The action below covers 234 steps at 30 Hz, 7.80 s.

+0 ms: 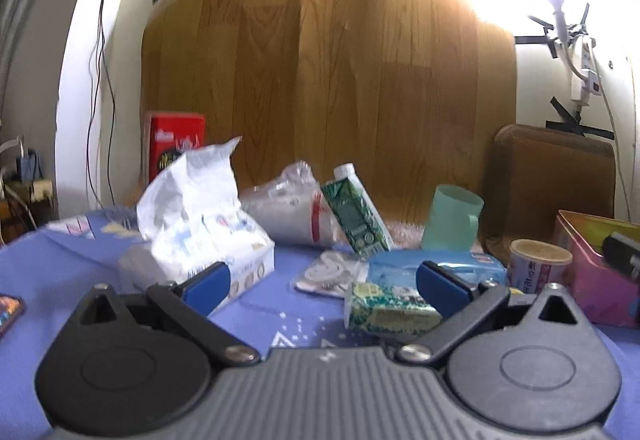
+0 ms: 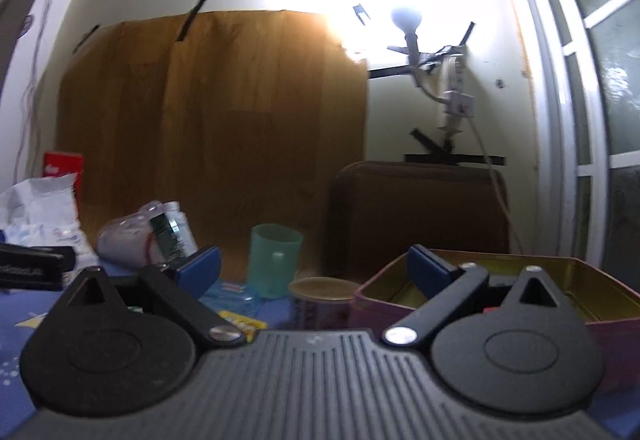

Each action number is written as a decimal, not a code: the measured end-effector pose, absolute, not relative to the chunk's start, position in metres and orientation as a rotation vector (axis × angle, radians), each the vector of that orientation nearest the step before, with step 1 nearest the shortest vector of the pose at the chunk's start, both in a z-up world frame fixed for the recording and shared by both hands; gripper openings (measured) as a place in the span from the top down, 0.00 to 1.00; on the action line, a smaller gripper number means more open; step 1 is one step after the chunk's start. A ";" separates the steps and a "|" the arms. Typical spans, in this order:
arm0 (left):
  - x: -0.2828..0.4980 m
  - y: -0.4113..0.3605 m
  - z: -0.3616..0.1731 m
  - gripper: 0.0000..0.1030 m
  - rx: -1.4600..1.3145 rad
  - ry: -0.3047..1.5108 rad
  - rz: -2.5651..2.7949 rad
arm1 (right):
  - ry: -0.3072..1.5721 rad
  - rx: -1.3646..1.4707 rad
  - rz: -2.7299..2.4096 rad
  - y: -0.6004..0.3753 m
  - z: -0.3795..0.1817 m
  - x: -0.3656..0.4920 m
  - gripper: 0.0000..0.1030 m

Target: Organize soft objects

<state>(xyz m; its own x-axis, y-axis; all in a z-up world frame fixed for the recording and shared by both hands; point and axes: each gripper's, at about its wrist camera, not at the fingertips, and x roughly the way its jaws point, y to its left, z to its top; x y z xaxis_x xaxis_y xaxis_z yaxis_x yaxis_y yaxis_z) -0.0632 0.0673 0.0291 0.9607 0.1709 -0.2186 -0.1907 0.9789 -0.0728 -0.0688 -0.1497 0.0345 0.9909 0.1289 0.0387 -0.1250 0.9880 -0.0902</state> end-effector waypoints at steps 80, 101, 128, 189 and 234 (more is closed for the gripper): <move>-0.053 0.063 0.023 0.44 -0.353 0.707 -0.410 | 0.519 -0.197 0.548 -0.120 0.005 -0.088 0.31; 0.020 -0.183 0.099 0.54 -0.008 0.497 -0.714 | 0.199 0.010 0.060 -0.270 0.054 -0.085 0.52; -0.033 0.021 0.039 0.44 -0.036 0.556 -0.216 | 0.360 0.106 0.252 -0.206 0.028 -0.077 0.50; -0.036 0.107 0.012 0.19 -0.356 0.527 -0.077 | 0.533 0.085 0.820 -0.134 0.005 -0.085 0.39; -0.035 0.108 0.010 0.18 -0.365 0.542 -0.119 | 0.513 0.077 0.786 -0.136 0.005 -0.086 0.31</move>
